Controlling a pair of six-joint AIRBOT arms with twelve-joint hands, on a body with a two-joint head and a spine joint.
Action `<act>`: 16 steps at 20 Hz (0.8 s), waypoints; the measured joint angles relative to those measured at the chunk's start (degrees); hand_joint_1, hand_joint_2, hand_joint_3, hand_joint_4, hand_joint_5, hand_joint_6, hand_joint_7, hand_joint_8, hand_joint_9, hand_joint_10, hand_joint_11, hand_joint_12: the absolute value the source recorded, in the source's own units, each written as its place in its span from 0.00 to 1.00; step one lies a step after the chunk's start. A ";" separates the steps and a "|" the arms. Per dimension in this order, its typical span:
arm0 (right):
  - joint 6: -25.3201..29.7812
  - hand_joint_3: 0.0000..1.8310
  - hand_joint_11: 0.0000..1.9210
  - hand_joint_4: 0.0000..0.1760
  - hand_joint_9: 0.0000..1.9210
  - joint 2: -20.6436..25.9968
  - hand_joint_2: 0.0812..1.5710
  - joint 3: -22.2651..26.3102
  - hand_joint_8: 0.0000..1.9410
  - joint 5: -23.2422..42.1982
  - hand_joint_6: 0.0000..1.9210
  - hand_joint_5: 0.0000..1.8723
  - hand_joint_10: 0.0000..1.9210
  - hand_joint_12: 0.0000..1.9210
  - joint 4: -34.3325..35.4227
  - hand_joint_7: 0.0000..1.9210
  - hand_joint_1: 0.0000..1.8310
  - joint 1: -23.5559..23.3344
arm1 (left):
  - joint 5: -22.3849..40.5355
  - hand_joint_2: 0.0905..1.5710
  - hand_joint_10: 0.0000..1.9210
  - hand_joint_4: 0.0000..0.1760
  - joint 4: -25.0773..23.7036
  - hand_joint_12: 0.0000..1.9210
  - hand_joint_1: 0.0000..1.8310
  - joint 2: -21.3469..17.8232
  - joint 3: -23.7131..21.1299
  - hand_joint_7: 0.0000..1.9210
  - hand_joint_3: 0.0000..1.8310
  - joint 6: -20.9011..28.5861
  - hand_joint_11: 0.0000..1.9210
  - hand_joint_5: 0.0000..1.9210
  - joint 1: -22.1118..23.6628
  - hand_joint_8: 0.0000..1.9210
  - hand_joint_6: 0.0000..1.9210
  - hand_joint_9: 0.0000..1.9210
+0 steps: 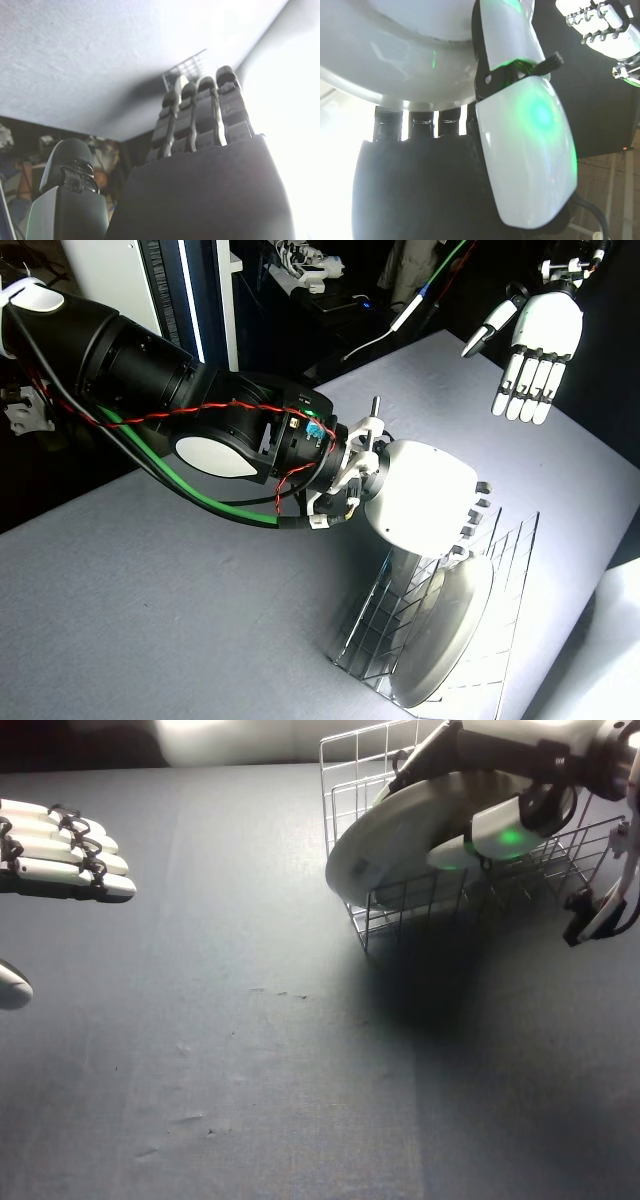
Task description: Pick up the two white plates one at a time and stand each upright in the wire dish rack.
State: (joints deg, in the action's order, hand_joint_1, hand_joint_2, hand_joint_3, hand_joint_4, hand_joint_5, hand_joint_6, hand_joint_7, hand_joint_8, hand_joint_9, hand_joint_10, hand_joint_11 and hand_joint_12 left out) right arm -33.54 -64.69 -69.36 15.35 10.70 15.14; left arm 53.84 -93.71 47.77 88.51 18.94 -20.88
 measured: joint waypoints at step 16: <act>-0.07 0.00 0.00 0.00 0.22 0.94 0.68 2.19 0.00 6.40 0.00 0.29 0.00 0.59 -6.51 0.25 0.61 -2.84 | -0.02 0.72 0.00 0.00 -0.04 0.00 0.00 0.00 -0.44 0.00 0.00 0.00 0.00 0.01 0.00 0.00 0.00 0.00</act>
State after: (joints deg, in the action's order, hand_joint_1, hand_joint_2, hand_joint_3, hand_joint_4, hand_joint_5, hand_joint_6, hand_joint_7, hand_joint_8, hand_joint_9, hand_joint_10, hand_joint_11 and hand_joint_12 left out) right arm -33.61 -63.75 -67.18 21.76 4.19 12.29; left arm 53.82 -93.76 47.77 88.07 18.94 -20.88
